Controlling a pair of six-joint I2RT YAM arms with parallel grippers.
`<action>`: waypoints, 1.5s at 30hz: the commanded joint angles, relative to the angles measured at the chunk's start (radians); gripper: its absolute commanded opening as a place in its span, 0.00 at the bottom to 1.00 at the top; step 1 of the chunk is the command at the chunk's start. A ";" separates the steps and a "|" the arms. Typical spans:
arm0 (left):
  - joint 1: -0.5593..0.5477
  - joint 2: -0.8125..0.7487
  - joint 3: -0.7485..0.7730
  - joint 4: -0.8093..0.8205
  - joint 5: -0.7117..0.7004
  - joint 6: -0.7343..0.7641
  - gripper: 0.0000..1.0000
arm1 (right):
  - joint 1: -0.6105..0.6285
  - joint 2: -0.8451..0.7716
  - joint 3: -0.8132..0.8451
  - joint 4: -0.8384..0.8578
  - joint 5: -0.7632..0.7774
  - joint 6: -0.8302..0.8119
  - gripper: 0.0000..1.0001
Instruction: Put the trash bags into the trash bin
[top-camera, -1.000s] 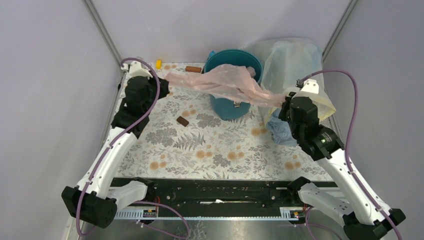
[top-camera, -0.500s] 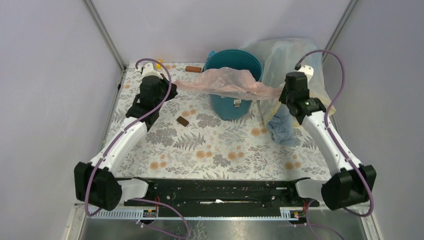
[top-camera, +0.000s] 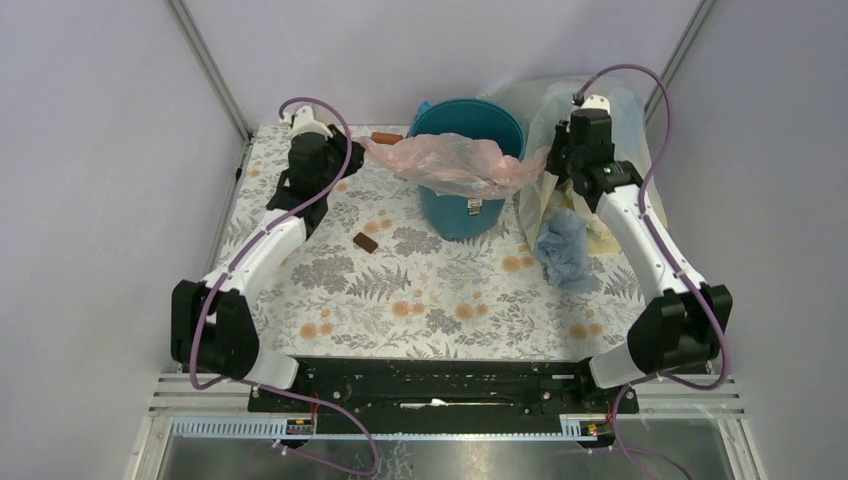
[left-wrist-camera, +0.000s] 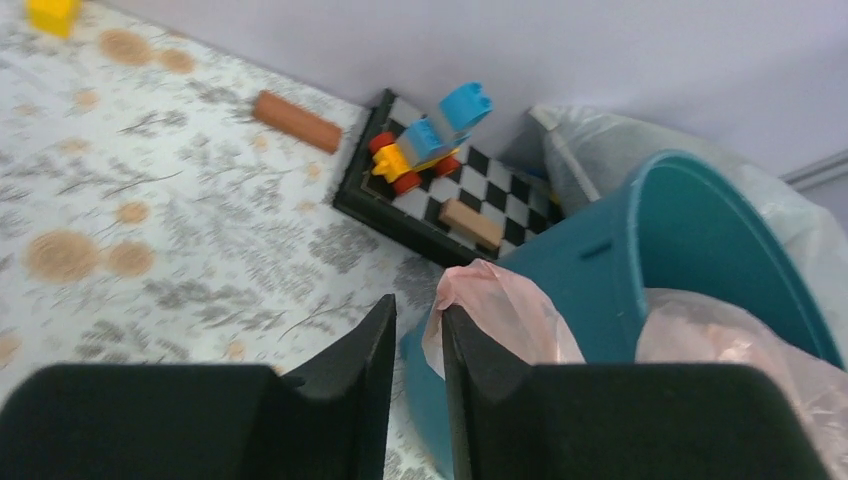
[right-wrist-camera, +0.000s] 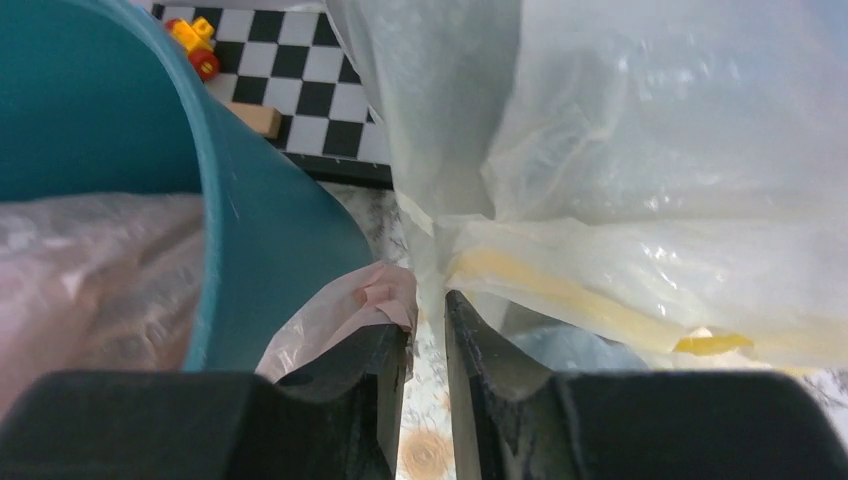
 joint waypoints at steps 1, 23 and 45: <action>0.005 0.081 0.099 0.132 0.133 -0.011 0.27 | -0.011 0.111 0.129 0.026 -0.064 -0.011 0.28; 0.051 0.644 0.378 0.576 0.858 -0.347 0.59 | -0.072 0.393 0.122 0.383 -0.733 0.042 0.51; 0.065 0.122 -0.160 0.397 0.781 -0.348 0.56 | 0.133 -0.047 -0.411 0.560 -0.679 0.385 0.49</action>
